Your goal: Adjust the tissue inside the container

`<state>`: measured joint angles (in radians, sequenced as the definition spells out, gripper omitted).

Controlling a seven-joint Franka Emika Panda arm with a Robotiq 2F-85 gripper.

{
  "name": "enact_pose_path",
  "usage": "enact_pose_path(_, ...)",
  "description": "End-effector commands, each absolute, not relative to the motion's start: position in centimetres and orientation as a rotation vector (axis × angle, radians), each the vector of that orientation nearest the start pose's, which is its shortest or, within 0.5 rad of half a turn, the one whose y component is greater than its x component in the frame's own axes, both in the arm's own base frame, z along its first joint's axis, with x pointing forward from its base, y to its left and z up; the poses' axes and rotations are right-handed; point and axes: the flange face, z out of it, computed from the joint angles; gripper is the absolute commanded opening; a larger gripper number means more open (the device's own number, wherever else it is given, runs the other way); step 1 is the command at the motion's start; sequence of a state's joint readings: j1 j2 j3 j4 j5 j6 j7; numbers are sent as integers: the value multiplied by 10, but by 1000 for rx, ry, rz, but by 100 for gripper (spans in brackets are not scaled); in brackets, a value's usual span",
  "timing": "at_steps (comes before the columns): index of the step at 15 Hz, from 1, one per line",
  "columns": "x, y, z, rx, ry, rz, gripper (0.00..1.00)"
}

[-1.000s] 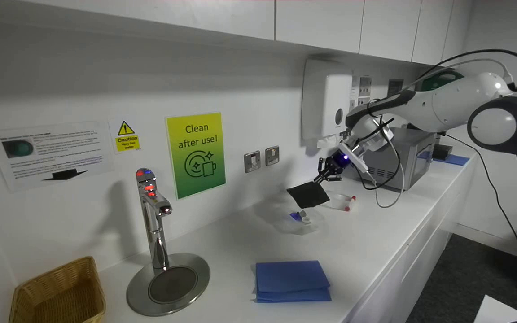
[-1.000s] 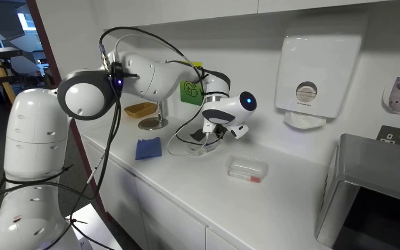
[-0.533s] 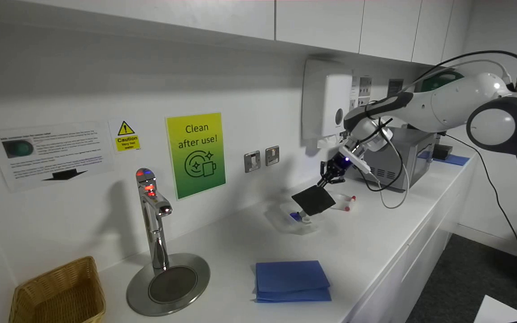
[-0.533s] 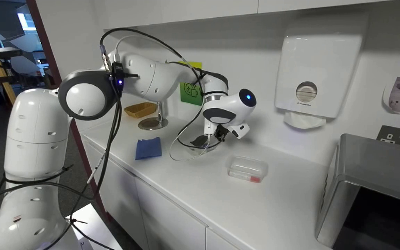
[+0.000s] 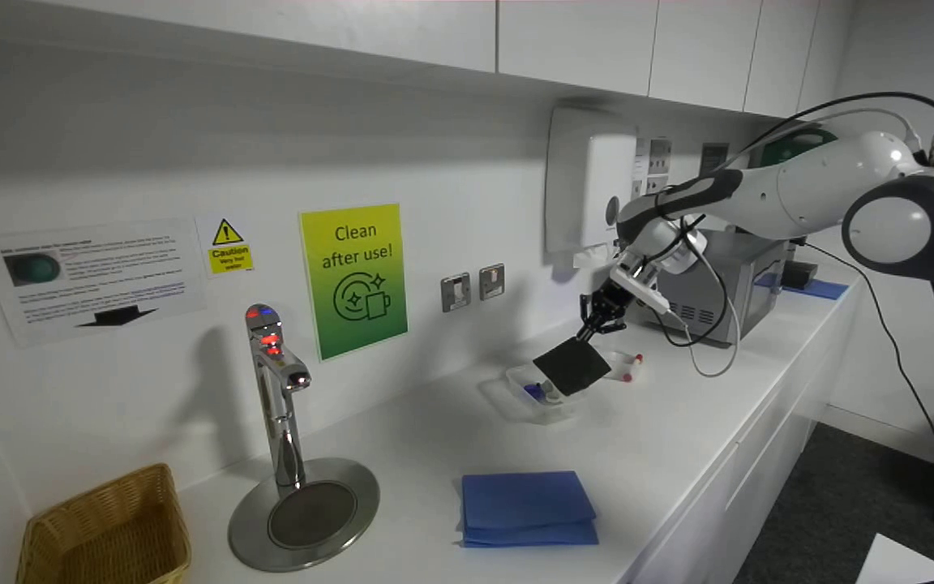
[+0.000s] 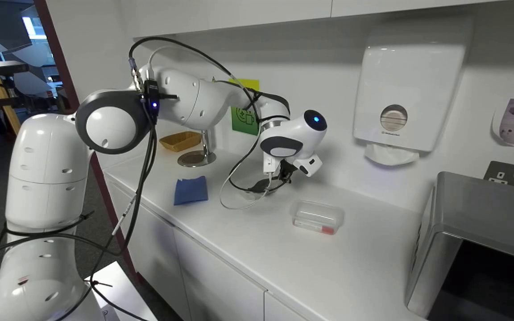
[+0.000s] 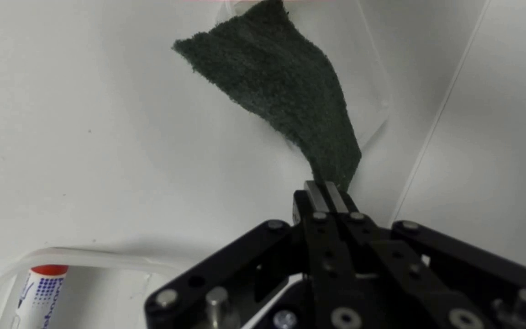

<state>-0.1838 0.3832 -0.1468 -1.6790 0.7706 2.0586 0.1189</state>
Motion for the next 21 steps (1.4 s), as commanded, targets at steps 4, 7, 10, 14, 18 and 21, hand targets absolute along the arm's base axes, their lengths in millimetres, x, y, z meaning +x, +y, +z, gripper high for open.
enact_pose_path(4, 659, -164, 396, -2389, 1074, -131, 1)
enact_pose_path(7, 662, -158, 396, -2414, 1085, -141, 1)
enact_pose_path(10, 665, -151, 401, -2441, 1076, -176, 1)
enact_pose_path(14, 668, -141, 415, -2462, 1052, -222, 1)
enact_pose_path(18, 667, -134, 429, -2474, 1015, -239, 1)
enact_pose_path(21, 660, -132, 437, -2482, 996, -243, 1)
